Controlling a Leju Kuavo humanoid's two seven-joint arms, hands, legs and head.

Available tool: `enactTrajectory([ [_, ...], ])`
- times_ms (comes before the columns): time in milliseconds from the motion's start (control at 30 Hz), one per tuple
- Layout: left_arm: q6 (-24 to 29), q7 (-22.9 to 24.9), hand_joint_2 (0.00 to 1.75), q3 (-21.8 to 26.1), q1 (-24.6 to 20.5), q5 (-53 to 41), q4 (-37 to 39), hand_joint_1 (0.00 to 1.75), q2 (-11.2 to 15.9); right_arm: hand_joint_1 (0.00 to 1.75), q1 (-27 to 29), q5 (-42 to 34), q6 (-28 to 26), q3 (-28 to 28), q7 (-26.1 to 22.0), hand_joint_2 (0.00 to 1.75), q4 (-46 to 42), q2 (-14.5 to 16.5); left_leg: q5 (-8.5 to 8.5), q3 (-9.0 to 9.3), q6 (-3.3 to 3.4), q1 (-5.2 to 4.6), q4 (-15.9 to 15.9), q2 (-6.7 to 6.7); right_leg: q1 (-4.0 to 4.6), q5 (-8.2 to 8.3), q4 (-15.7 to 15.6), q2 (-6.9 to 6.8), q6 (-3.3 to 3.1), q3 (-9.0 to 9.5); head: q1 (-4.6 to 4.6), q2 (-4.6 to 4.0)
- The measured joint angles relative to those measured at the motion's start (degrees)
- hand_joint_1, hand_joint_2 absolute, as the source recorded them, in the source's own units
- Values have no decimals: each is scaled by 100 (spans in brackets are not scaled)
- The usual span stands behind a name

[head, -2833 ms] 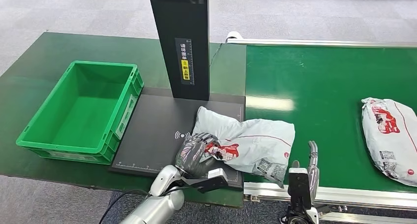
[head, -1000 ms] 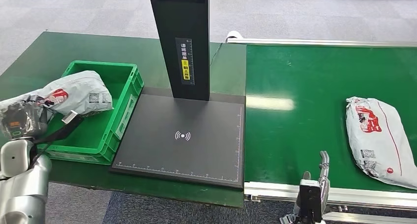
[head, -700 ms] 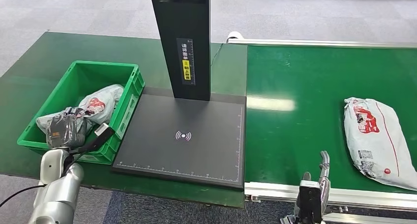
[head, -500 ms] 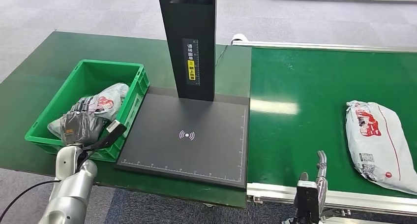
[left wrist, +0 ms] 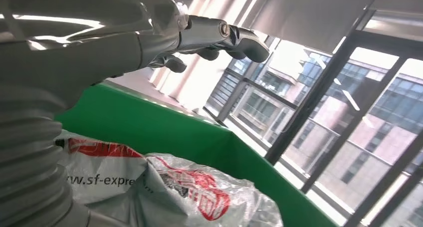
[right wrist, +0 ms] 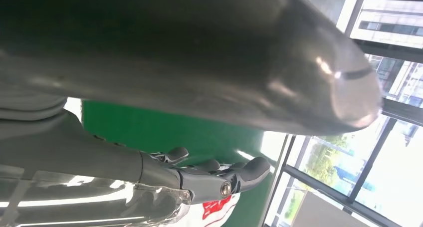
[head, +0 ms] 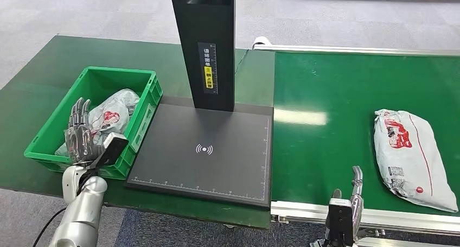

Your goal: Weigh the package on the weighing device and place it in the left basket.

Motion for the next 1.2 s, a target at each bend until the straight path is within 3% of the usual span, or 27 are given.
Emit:
enactTrajectory([
  [200,-1191,96,175,-471,870,1184,-1617,0,0,0,-73,-157,-183,44,-45,0,78,-41,-12,-19,-3,0,0,18,0,-1,0,24,1,-30,1,0],
  [467,-2626,-267,175,-837,1607,2534,-3048,0,-155,0,-178,-215,-248,124,-31,0,180,-62,-13,-29,-3,0,0,19,0,-1,0,25,0,-41,-1,0],
  [600,-3418,-424,175,-1019,1937,3253,-3642,0,-339,0,-215,-189,-232,199,-10,175,226,-66,-13,-31,-4,0,0,19,0,-1,0,25,1,-44,0,0],
  [700,-3746,-450,175,-1253,2116,3528,-3907,0,-523,0,-262,-131,-210,257,33,175,277,-66,-14,-33,-2,-1,0,18,0,-1,-1,25,1,-45,-1,0],
  [867,-3833,-452,175,-1713,2245,3733,-3835,0,-818,0,-361,-143,-52,398,33,175,388,-60,-15,-33,-1,-1,1,18,-1,0,-2,25,1,-44,-1,0],
  [1033,-3972,-452,175,-1962,2223,4196,-3160,0,-1092,0,-466,-431,399,576,-140,175,551,-48,-15,-32,-1,0,1,19,0,0,-2,25,1,-46,-1,0],
  [1200,-3784,-452,175,-2194,2130,4409,-2415,0,-1232,0,-569,-657,598,735,-257,175,745,-48,-15,-34,-1,0,1,19,0,0,-2,25,1,-47,-1,0],
])
